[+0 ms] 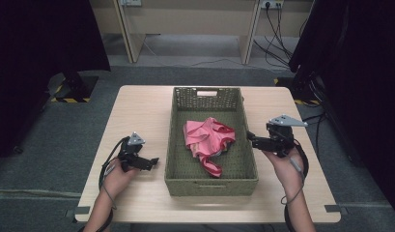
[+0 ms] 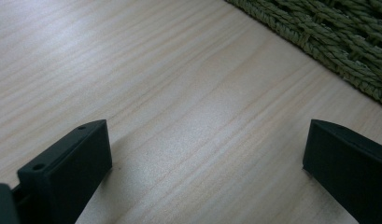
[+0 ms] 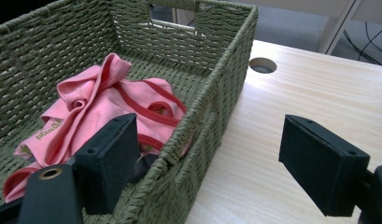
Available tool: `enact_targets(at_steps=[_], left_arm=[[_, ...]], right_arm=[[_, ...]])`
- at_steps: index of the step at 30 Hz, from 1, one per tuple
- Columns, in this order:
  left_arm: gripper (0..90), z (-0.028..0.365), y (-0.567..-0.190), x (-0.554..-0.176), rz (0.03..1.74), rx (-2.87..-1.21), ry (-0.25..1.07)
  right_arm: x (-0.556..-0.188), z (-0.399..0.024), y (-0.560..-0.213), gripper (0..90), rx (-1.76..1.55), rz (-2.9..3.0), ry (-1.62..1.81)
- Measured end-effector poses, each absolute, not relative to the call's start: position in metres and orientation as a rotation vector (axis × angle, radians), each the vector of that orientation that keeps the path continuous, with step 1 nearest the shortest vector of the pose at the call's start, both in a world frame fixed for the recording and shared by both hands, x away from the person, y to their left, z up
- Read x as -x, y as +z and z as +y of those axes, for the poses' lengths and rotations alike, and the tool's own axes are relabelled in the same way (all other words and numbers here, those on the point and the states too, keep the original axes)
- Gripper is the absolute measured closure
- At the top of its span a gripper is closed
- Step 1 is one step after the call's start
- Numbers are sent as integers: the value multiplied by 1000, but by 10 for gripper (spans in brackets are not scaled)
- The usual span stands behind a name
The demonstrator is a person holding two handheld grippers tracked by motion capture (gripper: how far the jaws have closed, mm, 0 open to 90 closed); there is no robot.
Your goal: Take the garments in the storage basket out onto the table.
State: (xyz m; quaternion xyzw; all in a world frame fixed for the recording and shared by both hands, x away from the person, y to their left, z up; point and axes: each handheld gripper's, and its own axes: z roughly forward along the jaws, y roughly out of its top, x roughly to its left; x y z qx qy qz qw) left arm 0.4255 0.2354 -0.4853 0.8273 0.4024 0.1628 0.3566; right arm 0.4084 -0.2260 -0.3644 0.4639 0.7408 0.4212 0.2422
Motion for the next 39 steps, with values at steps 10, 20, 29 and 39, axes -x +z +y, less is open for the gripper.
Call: enact_targets(at_steps=[10,20,29,39], left_arm=[[0,235,-485,-426,1038,-2137,419],[0,235,-485,-426,1038,-2138,419],[0,235,-485,-426,1038,-2137,419],[0,235,-485,-426,1039,-2137,419]], right_arm=[[-409,-212,-365,206,-1248,2048,1158],[-415,-203,-360,203,-1236,2062,1142],[-419,-193,-356,202,-1239,2073,1139],[-422,-178,-349,201,-1207,2091,1133]])
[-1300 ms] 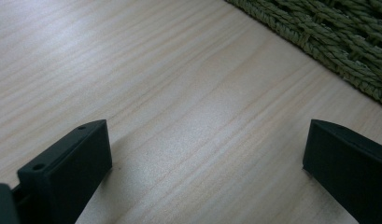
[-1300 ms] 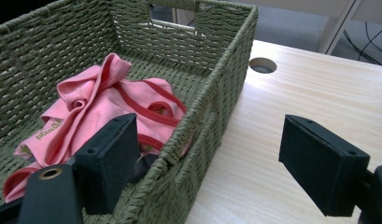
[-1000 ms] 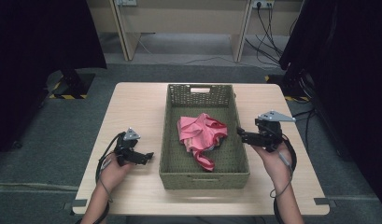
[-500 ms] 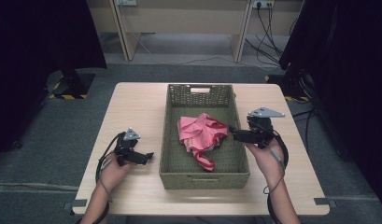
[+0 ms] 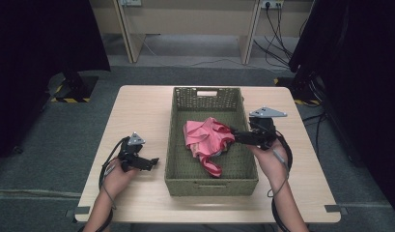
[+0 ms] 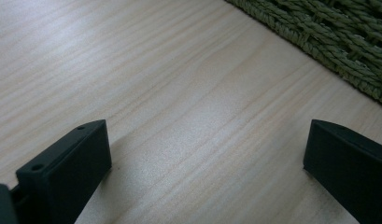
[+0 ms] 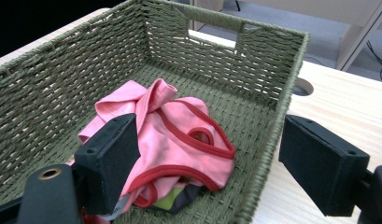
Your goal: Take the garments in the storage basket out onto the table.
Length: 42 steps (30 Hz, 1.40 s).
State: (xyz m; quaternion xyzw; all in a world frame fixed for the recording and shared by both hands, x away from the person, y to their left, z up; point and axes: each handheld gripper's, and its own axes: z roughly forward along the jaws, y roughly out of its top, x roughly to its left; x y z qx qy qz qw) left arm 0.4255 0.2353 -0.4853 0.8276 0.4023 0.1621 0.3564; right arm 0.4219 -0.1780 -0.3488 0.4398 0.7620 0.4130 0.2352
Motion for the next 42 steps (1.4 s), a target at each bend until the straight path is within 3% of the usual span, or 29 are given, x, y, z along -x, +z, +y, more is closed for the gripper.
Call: enact_targets(at_steps=[42], left_arm=[[0,235,-485,-425,1038,-2141,418]], right_arm=[[-445,-129,-366,203,-1282,2191,1116]])
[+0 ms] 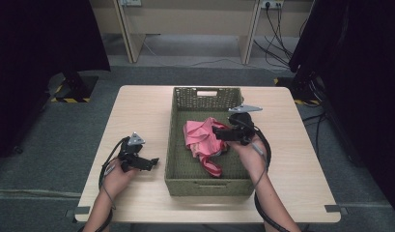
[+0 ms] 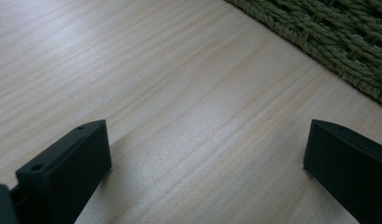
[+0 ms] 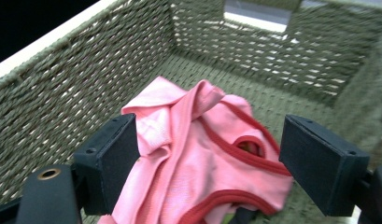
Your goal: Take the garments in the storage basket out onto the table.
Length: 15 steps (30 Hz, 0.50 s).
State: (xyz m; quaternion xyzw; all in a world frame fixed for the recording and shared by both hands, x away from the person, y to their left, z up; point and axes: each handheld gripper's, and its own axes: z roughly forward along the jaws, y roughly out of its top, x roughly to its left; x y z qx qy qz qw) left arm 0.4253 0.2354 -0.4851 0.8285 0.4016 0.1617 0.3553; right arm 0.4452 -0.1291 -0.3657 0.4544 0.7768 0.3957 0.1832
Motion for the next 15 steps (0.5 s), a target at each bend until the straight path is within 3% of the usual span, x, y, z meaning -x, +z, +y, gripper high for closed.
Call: enact_targets(at_steps=[15], left_arm=[[0,235,-485,-425,1037,-2141,418]], right_arm=[[-457,-105,-378,231,-1273,2296,926]])
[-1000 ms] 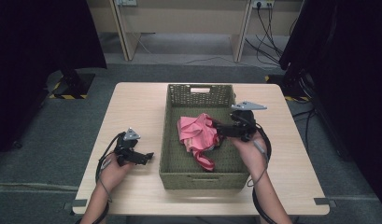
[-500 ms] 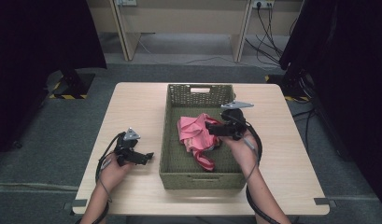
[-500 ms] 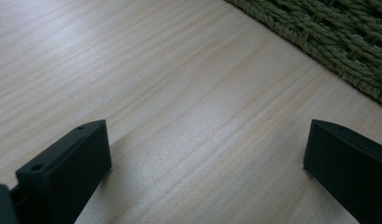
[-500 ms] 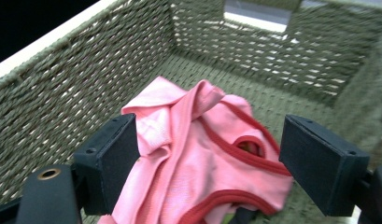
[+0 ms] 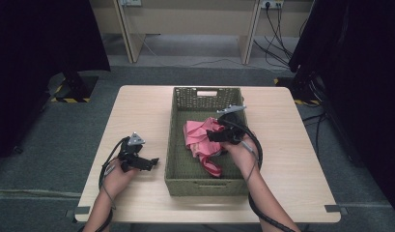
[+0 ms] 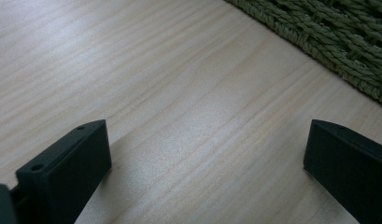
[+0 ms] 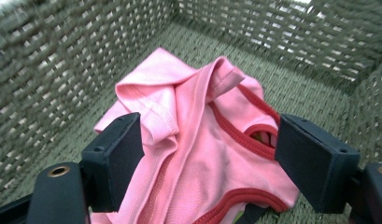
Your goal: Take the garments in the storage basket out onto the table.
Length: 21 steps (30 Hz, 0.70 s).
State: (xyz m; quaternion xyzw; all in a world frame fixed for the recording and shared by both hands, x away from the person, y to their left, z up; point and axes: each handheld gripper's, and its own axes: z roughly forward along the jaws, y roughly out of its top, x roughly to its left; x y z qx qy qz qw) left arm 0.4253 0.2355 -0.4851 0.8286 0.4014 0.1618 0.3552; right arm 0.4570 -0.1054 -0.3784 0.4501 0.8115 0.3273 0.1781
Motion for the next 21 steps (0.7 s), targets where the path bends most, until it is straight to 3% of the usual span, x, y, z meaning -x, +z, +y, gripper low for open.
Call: enact_targets(at_steps=[21], left_arm=[[0,235,-485,-425,1036,-2142,417]], right_arm=[[-482,-93,-397,240,-1419,2403,835]])
